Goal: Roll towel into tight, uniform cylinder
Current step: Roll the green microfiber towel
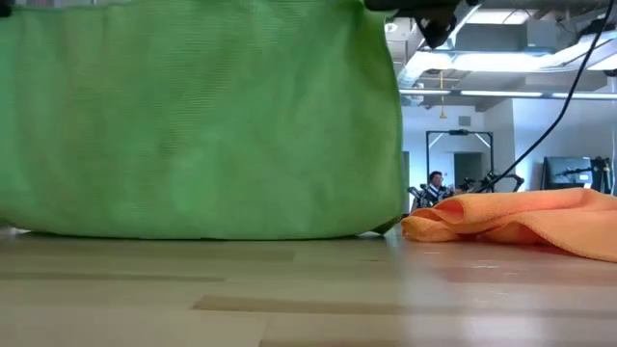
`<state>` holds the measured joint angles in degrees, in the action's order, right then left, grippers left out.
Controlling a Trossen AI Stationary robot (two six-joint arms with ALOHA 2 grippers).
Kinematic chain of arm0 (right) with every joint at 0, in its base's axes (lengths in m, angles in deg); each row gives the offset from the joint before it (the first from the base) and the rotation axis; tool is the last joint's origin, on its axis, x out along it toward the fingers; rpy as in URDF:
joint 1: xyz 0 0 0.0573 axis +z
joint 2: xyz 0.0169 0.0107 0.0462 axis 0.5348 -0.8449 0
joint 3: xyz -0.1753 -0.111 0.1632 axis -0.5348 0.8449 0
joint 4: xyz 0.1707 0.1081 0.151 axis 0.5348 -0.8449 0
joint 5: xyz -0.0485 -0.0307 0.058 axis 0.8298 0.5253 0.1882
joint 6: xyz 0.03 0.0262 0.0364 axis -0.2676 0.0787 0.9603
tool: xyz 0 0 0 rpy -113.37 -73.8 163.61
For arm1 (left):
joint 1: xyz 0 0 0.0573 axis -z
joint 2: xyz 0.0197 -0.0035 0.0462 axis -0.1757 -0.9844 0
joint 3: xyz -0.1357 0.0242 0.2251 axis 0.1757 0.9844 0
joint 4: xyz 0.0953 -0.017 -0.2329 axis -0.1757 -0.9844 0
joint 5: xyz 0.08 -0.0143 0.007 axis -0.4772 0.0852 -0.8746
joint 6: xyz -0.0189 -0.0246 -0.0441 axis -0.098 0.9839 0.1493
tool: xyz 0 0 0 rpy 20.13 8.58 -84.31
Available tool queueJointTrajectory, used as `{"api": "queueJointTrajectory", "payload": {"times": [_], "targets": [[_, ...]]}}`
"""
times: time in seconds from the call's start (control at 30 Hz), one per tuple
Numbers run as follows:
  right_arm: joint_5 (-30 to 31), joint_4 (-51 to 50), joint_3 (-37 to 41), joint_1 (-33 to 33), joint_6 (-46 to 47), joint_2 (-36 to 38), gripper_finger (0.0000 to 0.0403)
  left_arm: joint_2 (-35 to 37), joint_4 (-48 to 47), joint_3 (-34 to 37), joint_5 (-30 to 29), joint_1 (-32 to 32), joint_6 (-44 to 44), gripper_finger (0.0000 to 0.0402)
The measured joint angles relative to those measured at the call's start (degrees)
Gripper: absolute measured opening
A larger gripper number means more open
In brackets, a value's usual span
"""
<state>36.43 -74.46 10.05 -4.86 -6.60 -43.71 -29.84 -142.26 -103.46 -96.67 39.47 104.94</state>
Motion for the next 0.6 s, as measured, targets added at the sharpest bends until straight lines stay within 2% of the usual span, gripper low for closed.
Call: {"api": "queueJointTrajectory", "payload": {"times": [0.13,0.4,0.6], "targets": [[2.15,-4.04,0.00,-0.35,0.57,2.23,0.0009,0.07,0.01,-0.02,-1.24,-1.26,-1.50,0.0000],[5.44,-9.50,-0.02,-4.10,0.53,5.25,0.0012,0.16,0.02,-0.02,-12.84,-6.21,-8.22,0.0000],[5.67,-9.76,-0.04,-8.31,-2.18,5.23,0.0005,0.80,0.06,-0.02,-16.77,-11.17,-15.52,0.0000]]}}
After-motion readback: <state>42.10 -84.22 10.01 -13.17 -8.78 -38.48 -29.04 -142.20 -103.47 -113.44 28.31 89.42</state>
